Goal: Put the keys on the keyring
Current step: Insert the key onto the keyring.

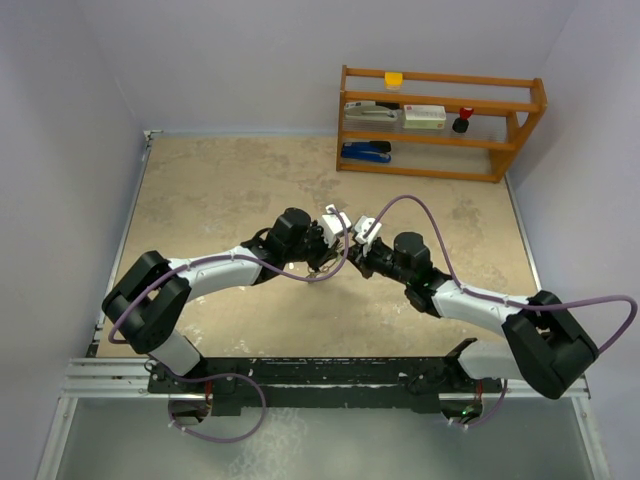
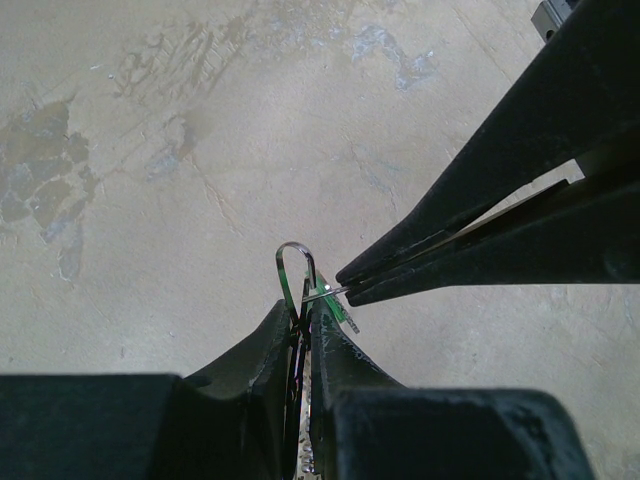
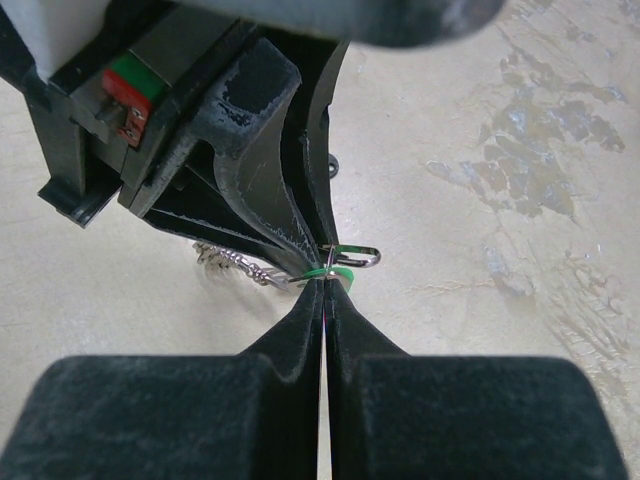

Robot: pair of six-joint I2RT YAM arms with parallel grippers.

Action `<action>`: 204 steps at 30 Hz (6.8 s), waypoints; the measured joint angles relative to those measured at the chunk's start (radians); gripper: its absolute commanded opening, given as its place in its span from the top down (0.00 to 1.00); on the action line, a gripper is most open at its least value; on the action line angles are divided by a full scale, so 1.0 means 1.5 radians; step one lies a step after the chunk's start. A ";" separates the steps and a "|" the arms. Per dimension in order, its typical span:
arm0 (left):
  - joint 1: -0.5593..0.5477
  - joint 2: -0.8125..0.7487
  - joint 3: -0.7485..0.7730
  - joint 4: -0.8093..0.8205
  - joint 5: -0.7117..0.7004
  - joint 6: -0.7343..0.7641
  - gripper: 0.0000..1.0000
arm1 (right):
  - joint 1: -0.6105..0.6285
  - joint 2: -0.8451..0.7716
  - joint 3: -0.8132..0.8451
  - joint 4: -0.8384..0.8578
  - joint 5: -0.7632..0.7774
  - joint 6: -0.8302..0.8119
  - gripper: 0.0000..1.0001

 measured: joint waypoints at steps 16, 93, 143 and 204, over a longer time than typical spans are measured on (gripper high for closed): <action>-0.001 -0.002 0.000 -0.002 0.000 0.001 1.00 | 0.001 0.001 0.000 0.000 0.035 -0.018 1.00; -0.014 0.004 0.050 -0.004 -0.078 -0.053 1.00 | 0.022 -0.042 -0.014 0.008 0.077 -0.048 1.00; -0.023 0.006 0.050 -0.024 -0.086 -0.065 1.00 | 0.026 -0.022 -0.012 0.050 0.133 -0.067 1.00; -0.031 0.008 0.023 -0.003 -0.065 -0.108 1.00 | 0.029 -0.013 0.002 0.096 0.298 -0.025 0.78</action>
